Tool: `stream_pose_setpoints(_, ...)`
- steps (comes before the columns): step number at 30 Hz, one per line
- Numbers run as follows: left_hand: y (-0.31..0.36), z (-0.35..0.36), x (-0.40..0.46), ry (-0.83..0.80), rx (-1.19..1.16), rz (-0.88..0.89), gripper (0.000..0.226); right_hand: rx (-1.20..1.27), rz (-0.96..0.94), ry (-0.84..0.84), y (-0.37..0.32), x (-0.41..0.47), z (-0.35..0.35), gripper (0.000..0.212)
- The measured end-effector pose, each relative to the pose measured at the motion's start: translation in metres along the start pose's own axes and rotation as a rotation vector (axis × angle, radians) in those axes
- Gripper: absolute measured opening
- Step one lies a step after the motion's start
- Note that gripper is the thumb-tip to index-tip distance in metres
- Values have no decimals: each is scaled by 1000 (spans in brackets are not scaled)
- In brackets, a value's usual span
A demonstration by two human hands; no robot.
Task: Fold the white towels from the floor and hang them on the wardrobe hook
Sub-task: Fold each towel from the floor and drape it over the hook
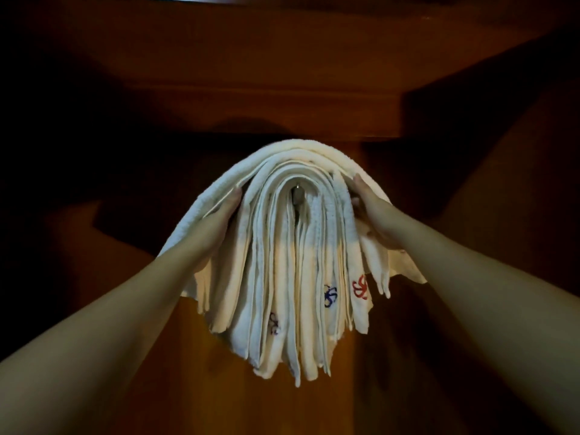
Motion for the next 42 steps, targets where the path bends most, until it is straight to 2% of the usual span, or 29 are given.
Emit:
stream_pose_setpoints(4,-40,-10,-47,174,19,-175,68,-83,188,23,49,-24,-1,89)
stream_pose_setpoints(7,-65,-16,-73,267,122,-304,64,-200,341,-62,85,-46,1,95)
stream_pose_setpoints(9,-70,-24,-87,298,345,-270,56,-327,415,-148,100,-59,2,85)
stream_pose_setpoints(11,-57,-30,-97,348,427,-107,58,-406,399,-124,100,-64,2,77)
stream_pose_setpoints(13,-37,-34,-101,427,461,109,61,-458,336,14,88,-67,-1,69)
stream_pose_setpoints(15,-16,-35,-102,543,607,317,48,-424,253,219,77,-70,-3,62)
stream_pose_setpoints(16,-11,-35,-99,602,647,349,41,-358,202,350,72,-73,-4,60)
stream_pose_setpoints(18,-12,-39,-87,644,579,222,47,-249,67,615,59,-82,-8,49)
stream_pose_setpoints(19,-19,-39,-80,616,488,90,55,-238,8,700,51,-85,-8,40)
stream_pose_setpoints(21,-35,-32,-77,515,213,-209,68,-161,20,684,45,-84,-3,42)
stream_pose_setpoints(23,-47,-20,-84,434,-5,-429,78,76,216,482,57,-77,15,60)
stream_pose_setpoints(24,-48,-13,-89,400,-40,-478,81,199,324,351,64,-77,26,67)
stream_pose_setpoints(25,-48,-6,-92,366,-52,-502,83,279,391,238,67,-79,36,71)
stream_pose_setpoints(27,-47,8,-97,308,-101,-500,83,331,408,145,75,-78,50,66)
stream_pose_setpoints(30,-40,23,-108,222,-113,-504,82,245,365,128,79,-80,58,73)
stream_pose_setpoints(33,-35,16,-117,211,6,-488,84,196,393,99,85,-94,58,83)
stream_pose_setpoints(36,-34,6,-133,204,4,-533,81,86,420,76,84,-118,53,91)
stream_pose_setpoints(39,-23,7,-152,125,152,-486,69,71,404,120,77,-145,46,82)
stream_pose_setpoints(42,-16,17,-168,-47,334,-438,50,-19,384,134,73,-177,39,65)
Point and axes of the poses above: each hand's wrist, its own x-axis towards the middle knuckle, its own z-axis out of the palm, y = z × x, the point moved 6 cm from there along x, towards the middle knuckle, and after that the axes turned 9 degrees about -x, right-handed, at the moved point
